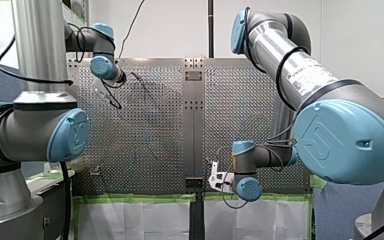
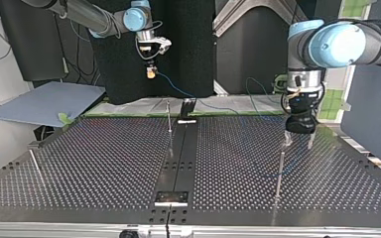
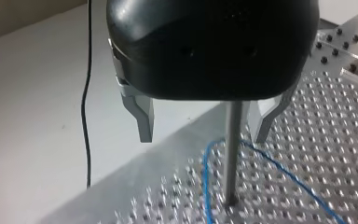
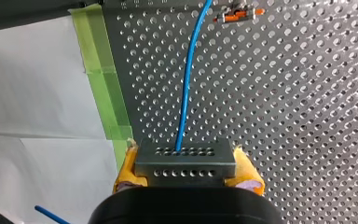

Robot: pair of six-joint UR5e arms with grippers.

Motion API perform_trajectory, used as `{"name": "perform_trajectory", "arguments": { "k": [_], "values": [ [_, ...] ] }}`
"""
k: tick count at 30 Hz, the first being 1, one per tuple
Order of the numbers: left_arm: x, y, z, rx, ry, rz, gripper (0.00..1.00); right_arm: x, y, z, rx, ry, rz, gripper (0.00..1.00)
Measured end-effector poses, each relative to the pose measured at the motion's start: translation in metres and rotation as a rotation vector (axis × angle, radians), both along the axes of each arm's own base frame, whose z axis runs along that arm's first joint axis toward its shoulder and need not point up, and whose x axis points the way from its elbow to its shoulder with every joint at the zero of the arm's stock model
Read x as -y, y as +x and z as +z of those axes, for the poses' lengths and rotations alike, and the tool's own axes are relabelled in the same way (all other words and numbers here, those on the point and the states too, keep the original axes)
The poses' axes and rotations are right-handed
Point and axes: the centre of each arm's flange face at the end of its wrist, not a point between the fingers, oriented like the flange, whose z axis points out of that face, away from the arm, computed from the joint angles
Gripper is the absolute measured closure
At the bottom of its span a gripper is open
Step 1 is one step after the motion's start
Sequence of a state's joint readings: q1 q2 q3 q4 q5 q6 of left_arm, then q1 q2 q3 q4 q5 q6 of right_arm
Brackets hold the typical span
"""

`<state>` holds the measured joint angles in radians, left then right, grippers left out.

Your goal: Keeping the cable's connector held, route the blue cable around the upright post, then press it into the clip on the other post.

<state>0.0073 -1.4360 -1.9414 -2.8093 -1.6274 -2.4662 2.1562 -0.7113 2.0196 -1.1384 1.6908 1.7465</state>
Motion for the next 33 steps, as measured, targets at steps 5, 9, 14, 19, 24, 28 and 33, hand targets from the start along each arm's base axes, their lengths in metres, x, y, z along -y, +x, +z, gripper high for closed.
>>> {"name": "perform_trajectory", "arguments": {
  "k": [5, 9, 14, 19, 24, 28, 33],
  "values": [
    [0.004, -0.013, 0.020, 0.044, 0.028, -0.007, 0.00, 0.000, 0.000, 0.000, 0.004, -0.001, 0.003, 1.00],
    [0.008, -0.024, 0.039, 0.093, 0.065, -0.031, 0.00, 0.000, 0.001, 0.000, 0.005, -0.001, 0.004, 1.00],
    [0.013, -0.037, 0.062, 0.167, 0.102, -0.071, 0.00, 0.000, 0.001, 0.000, 0.009, 0.000, 0.004, 1.00],
    [0.015, -0.044, 0.067, 0.161, 0.139, -0.088, 0.00, 0.000, 0.001, 0.000, 0.010, 0.000, 0.004, 1.00],
    [0.015, -0.043, 0.078, 0.143, 0.187, -0.082, 0.00, 0.000, 0.001, 0.000, 0.010, 0.000, 0.007, 1.00],
    [0.014, -0.037, 0.088, 0.121, 0.228, -0.055, 0.00, 0.000, 0.001, 0.000, 0.010, 0.000, 0.009, 1.00],
    [0.015, -0.030, 0.097, 0.090, 0.268, -0.019, 0.00, 0.000, 0.001, 0.000, 0.010, 0.001, 0.012, 1.00]
  ]
}}
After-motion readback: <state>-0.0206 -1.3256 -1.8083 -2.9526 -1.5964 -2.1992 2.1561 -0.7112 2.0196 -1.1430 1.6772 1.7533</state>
